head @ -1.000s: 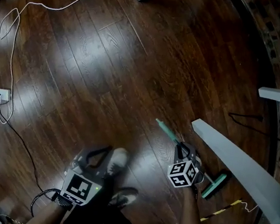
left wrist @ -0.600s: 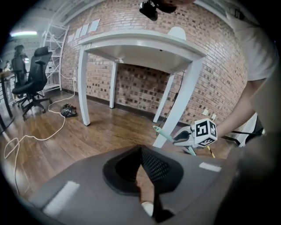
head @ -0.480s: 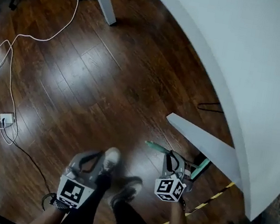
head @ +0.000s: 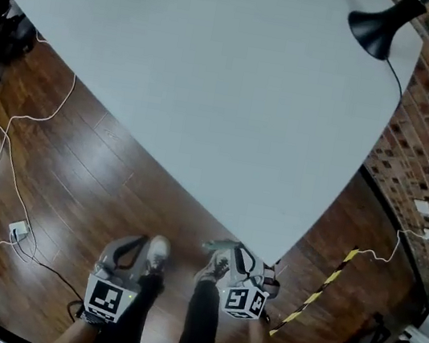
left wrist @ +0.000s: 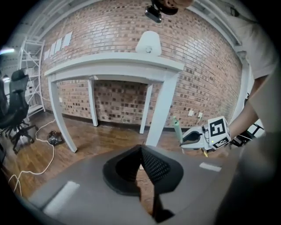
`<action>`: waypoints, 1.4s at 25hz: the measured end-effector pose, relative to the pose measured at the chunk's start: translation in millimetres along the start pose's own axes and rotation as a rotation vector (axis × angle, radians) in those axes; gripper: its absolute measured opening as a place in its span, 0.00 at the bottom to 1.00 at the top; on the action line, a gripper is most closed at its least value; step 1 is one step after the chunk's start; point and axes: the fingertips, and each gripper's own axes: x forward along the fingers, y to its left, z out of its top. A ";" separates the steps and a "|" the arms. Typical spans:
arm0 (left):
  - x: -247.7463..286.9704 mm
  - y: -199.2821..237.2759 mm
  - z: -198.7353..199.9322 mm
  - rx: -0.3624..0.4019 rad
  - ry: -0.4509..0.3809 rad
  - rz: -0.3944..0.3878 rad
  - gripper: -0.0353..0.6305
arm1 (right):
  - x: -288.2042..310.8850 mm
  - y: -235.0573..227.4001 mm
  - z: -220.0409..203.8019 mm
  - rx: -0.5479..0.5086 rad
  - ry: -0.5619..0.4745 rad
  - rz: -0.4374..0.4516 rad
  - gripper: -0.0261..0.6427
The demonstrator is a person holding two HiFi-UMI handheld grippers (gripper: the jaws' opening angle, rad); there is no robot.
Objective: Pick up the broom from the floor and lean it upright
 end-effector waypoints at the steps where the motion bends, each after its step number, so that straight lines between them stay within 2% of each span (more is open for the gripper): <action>1: 1.2 -10.3 10.6 0.012 -0.005 -0.009 0.05 | -9.7 -4.8 0.1 0.011 -0.011 -0.005 0.17; 3: 5.1 -32.6 30.4 0.075 -0.019 -0.034 0.05 | -26.0 -17.9 -3.2 0.037 -0.021 -0.022 0.17; 6: 9.6 -67.4 59.9 0.212 -0.052 -0.075 0.05 | -45.5 -41.9 -11.3 0.078 -0.029 -0.047 0.17; 8: 11.1 -83.4 78.3 0.244 -0.068 -0.090 0.05 | -57.3 -61.9 -14.1 0.115 -0.041 -0.072 0.17; 14: 15.0 -97.4 117.5 0.187 -0.069 -0.058 0.05 | -78.7 -137.2 -3.5 0.279 -0.115 -0.171 0.17; 21: 18.1 -102.6 138.3 0.203 -0.055 -0.028 0.05 | -63.0 -212.8 24.7 0.432 -0.194 -0.213 0.17; 25: 20.5 -94.1 135.4 0.256 -0.027 -0.003 0.05 | -36.9 -245.6 44.8 0.466 -0.218 -0.214 0.17; 30: 28.6 -88.6 140.2 0.210 0.000 0.025 0.05 | -7.8 -272.0 61.2 0.470 -0.230 -0.205 0.17; 33: 33.7 -83.7 135.6 0.242 0.004 0.029 0.05 | 2.8 -283.8 62.4 0.486 -0.235 -0.211 0.17; 35: 37.6 -83.2 134.7 0.236 0.010 0.027 0.05 | 9.1 -286.5 63.5 0.482 -0.235 -0.207 0.17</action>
